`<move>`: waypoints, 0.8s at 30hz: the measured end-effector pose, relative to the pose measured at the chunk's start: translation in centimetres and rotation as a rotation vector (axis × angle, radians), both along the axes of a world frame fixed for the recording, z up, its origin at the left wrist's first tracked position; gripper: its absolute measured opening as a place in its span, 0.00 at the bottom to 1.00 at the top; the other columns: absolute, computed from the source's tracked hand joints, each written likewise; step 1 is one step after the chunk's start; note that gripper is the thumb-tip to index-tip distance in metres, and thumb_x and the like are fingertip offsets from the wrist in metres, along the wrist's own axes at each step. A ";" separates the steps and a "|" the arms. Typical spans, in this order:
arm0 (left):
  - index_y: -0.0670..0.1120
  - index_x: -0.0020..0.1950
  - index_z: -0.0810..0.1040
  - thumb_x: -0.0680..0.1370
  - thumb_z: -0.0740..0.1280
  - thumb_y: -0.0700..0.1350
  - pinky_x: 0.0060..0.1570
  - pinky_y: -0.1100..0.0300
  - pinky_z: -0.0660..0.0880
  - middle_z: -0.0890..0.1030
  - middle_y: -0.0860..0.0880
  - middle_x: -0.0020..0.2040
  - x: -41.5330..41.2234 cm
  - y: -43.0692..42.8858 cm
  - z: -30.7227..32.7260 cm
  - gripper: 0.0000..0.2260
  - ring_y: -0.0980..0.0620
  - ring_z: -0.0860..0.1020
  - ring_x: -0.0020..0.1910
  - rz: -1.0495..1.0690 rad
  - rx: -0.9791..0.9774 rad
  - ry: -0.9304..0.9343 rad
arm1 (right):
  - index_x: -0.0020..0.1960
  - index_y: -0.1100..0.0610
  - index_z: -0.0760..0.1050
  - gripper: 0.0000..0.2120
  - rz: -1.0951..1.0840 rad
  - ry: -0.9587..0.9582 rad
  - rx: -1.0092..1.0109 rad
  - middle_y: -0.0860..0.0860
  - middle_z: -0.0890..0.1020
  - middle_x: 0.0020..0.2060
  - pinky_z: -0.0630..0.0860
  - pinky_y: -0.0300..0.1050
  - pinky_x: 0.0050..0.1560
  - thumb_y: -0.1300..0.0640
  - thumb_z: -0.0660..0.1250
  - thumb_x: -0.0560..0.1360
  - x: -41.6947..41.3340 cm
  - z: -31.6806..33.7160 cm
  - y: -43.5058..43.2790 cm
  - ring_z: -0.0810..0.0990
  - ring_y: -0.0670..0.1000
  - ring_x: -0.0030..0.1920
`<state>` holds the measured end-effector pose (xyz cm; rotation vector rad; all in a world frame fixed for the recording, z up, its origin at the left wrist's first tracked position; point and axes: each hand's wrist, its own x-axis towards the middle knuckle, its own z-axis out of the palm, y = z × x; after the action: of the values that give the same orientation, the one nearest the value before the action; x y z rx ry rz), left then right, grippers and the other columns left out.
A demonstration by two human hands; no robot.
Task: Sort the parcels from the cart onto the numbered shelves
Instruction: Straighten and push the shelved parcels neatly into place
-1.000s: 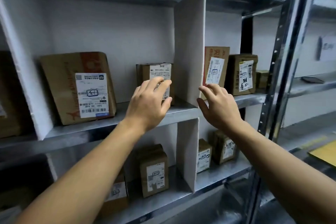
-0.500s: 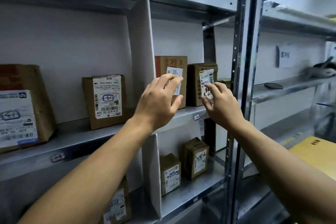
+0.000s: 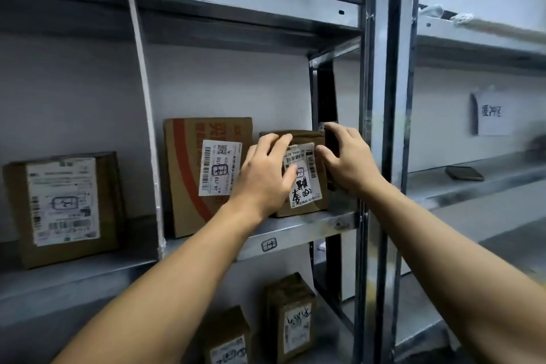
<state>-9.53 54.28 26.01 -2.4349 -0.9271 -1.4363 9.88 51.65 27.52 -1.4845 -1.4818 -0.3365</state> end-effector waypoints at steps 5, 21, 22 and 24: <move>0.49 0.75 0.64 0.77 0.67 0.50 0.66 0.48 0.68 0.64 0.47 0.73 2.3 1.8 -0.7 0.27 0.45 0.65 0.69 0.073 -0.006 -0.042 | 0.77 0.47 0.64 0.26 0.125 0.060 -0.032 0.57 0.74 0.66 0.65 0.40 0.62 0.51 0.66 0.80 0.7 0.3 3.2 0.74 0.55 0.65; 0.53 0.78 0.54 0.78 0.67 0.47 0.67 0.44 0.68 0.58 0.45 0.75 5.4 4.1 -1.4 0.33 0.37 0.68 0.68 0.134 -0.160 -0.058 | 0.73 0.49 0.70 0.20 0.227 0.205 0.000 0.51 0.79 0.65 0.75 0.47 0.64 0.55 0.64 0.81 2.6 -0.3 5.7 0.77 0.51 0.62; 0.53 0.78 0.55 0.78 0.68 0.47 0.66 0.44 0.68 0.58 0.45 0.75 5.4 4.2 -1.4 0.33 0.37 0.68 0.68 0.134 -0.155 -0.057 | 0.73 0.49 0.69 0.20 0.225 0.207 -0.006 0.52 0.78 0.65 0.74 0.48 0.66 0.55 0.63 0.81 2.6 -0.3 5.7 0.77 0.51 0.63; 0.52 0.78 0.55 0.78 0.68 0.47 0.66 0.44 0.68 0.58 0.45 0.75 5.3 4.2 -1.4 0.32 0.37 0.68 0.68 0.137 -0.142 -0.052 | 0.74 0.49 0.68 0.21 0.218 0.203 -0.011 0.53 0.78 0.66 0.74 0.50 0.67 0.54 0.63 0.82 2.5 -0.3 5.5 0.77 0.52 0.64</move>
<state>-4.26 58.52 24.65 -2.3860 -1.2220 -1.4381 12.34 57.19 27.20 -1.3083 -1.4656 -0.0450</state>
